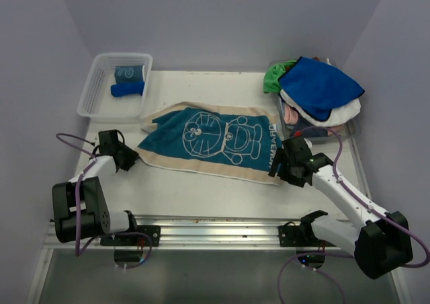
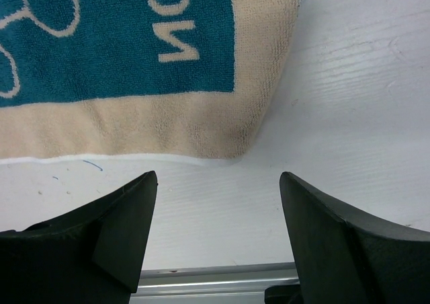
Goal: Roll the towels
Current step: Flatten the towel
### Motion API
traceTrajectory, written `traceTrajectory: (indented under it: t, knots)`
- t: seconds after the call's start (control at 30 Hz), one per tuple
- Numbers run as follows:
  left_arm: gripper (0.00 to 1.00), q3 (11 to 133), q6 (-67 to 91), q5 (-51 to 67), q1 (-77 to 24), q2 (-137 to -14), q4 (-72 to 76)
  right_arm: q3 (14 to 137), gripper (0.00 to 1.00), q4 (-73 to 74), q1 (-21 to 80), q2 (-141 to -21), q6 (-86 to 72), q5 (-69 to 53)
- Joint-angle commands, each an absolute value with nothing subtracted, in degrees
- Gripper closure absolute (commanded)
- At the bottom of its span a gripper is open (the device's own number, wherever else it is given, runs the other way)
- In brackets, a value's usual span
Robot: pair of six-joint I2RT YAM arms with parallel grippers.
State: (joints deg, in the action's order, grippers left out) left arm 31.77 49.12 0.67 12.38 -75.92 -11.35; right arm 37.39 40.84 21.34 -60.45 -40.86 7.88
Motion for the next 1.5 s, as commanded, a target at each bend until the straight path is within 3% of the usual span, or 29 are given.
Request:
traceTrajectory:
  t: [0.0,0.1,0.17,0.27,0.3,0.37,0.4,0.47,0.6,0.73,0.8,0.87,0.9,1.0,1.1,1.13,1.2,1.23,1.3,1.4,1.47]
  knots:
    - [0.64,31.55,49.75,0.97,12.83,-75.50,-7.65,37.70,0.23,40.52,21.36,-59.50,-42.19,7.65]
    - [0.85,33.13,49.39,0.26,12.92,-75.67,-8.79,38.32,0.23,40.69,21.36,-59.68,-42.10,7.65]
    - [0.92,34.62,49.13,0.26,12.92,-75.50,-10.27,38.58,0.23,41.04,21.36,-59.68,-41.84,7.82]
    - [0.89,35.51,48.78,0.61,12.83,-73.66,-12.47,39.11,0.23,41.74,21.27,-59.50,-41.40,8.17]
    - [0.84,35.42,48.69,1.14,12.92,-72.43,-13.09,39.20,0.23,41.84,21.27,-59.41,-41.40,8.43]
    - [0.50,35.42,48.52,1.67,12.92,-71.20,-15.36,39.37,0.23,41.84,21.36,-59.33,-41.22,8.53]
    - [0.20,35.33,48.43,1.50,12.92,-69.89,-15.90,39.55,0.23,41.75,21.27,-59.24,-41.31,8.53]
    - [0.11,35.24,48.43,0.18,12.92,-68.82,-16.69,39.64,0.23,41.40,21.36,-59.68,-41.31,8.17]
    - [0.13,35.51,49.04,0.26,13.71,-69.51,-14.68,39.99,0.23,41.22,21.27,-60.38,-40.78,7.65]
    - [0.40,37.43,50.18,2.45,14.41,-73.29,-13.18,40.25,0.23,41.04,21.27,-60.12,-40.69,7.65]
    - [0.48,37.88,50.62,2.64,14.41,-74.35,-15.37,40.60,0.23,41.13,21.36,-60.03,-40.69,7.47]
    - [0.44,37.53,51.24,1.85,14.50,-73.74,-18.18,40.69,0.23,40.96,21.36,-60.12,-40.52,7.30]
    - [0.34,37.01,51.76,1.15,14.41,-72.35,-18.89,40.69,0.23,40.78,21.36,-60.20,-40.52,7.29]
    - [0.20,35.16,51.77,-1.39,14.68,-68.75,-18.37,40.78,0.23,39.91,21.36,-61.17,-40.34,6.42]
    - [0.19,35.42,51.42,-1.76,15.47,-66.81,-18.63,41.31,0.23,39.64,21.27,-62.49,-39.82,6.06]
    - [0.23,35.33,51.42,-1.06,15.47,-66.45,-17.85,41.40,0.23,39.64,21.27,-62.49,-39.73,6.06]
    - [0.42,34.98,52.20,-0.53,15.56,-65.75,-17.32,41.40,0.23,39.38,21.36,-62.40,-39.64,6.07]
    - [0.43,34.98,52.38,-0.27,15.64,-65.74,-17.40,41.40,0.23,39.38,21.36,-62.40,-39.64,6.15]
    - [0.39,34.89,53.00,-0.26,15.56,-66.35,-17.14,41.40,0.23,39.38,21.27,-62.31,-39.73,6.15]
    - [0.22,35.16,52.74,1.40,15.64,-68.80,-16.52,40.96,0.23,39.29,21.27,-61.88,-39.64,6.24]
    - [0.20,35.16,52.82,2.28,15.56,-70.22,-15.74,40.96,0.23,39.20,21.36,-61.79,-39.73,6.24]
